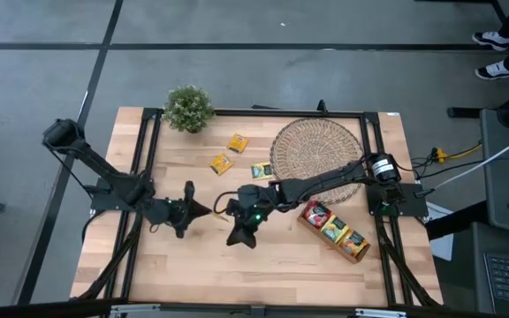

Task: Pick & Place Tea
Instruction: Put the bottom orange tea bag into the right slot of the wooden organizer

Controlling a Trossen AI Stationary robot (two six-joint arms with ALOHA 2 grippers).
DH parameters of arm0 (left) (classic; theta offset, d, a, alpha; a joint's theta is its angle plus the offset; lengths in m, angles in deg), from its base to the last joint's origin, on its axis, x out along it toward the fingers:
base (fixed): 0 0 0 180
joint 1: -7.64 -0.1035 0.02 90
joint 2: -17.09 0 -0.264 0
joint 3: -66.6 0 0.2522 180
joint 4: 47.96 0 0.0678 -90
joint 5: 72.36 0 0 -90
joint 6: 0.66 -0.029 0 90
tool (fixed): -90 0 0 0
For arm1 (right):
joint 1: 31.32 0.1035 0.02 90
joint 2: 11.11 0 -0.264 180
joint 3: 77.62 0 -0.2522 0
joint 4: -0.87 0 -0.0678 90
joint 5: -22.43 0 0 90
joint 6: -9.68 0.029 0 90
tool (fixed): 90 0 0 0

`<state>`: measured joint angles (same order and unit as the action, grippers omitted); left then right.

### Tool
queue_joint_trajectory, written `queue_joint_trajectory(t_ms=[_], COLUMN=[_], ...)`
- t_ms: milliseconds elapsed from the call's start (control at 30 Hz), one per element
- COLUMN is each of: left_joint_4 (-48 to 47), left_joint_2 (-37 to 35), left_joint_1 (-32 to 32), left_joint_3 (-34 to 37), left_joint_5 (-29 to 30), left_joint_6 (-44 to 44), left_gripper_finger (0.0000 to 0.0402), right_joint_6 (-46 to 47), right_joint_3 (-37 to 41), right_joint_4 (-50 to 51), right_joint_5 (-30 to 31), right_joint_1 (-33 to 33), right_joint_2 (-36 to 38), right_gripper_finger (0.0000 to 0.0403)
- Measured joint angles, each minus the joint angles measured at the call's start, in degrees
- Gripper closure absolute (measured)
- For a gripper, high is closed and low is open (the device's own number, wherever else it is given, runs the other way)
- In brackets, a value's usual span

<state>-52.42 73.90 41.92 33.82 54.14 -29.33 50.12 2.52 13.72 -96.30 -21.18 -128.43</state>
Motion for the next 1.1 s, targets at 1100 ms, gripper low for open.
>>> queue_joint_trajectory(t_ms=[1100], left_joint_4=[1.89], left_joint_2=[0.17], left_joint_1=[12.32], left_joint_3=[0.0], left_joint_5=[32.02], left_joint_6=[-31.84], left_gripper_finger=[0.0398], right_joint_6=[8.01], right_joint_3=[-0.04], right_joint_4=[-5.95], right_joint_5=[-7.39], right_joint_1=[-14.36], right_joint_2=[-0.24], right_gripper_finger=[0.0267])
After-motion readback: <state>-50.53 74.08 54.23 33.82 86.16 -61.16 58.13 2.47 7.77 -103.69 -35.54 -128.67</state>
